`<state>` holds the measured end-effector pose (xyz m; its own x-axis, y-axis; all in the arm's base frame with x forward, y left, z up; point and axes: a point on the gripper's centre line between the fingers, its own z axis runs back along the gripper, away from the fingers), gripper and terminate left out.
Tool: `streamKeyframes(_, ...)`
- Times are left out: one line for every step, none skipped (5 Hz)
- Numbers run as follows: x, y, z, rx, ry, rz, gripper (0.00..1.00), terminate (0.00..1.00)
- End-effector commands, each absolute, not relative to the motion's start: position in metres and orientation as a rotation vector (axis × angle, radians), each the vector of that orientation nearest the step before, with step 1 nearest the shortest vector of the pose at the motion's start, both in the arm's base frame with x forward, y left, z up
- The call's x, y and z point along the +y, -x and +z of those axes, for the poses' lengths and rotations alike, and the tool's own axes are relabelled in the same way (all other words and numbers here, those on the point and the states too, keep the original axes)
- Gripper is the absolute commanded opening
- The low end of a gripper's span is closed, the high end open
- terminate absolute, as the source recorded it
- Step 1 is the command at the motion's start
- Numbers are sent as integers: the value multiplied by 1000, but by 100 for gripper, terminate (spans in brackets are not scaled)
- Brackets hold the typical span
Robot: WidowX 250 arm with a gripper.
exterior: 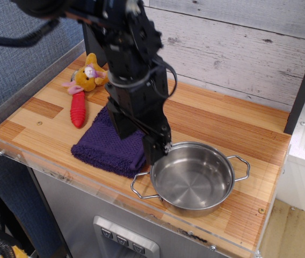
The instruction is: Move the pot from edge to corner side of the table.
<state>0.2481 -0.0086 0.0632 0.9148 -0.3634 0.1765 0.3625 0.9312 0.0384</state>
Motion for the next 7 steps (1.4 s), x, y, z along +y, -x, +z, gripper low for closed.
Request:
streamKeyframes(-14,-267,54,-183,-15,-347,100,0)
streamKeyframes(-23,-273,48,-166,-4,-346,100,0)
streamKeyframes(-31,-275,41,-160,-16,-364,100,0)
streamKeyframes(-36,-268,29,-139,-30,-400,100,0)
streamKeyframes(-37,-262,22,-127,-33,-404,100,0)
streamKeyframes(-35,-259,21,-136,-44,-417,0,0)
streamKeyframes(-32,-258,23,-145,-41,-408,0,0)
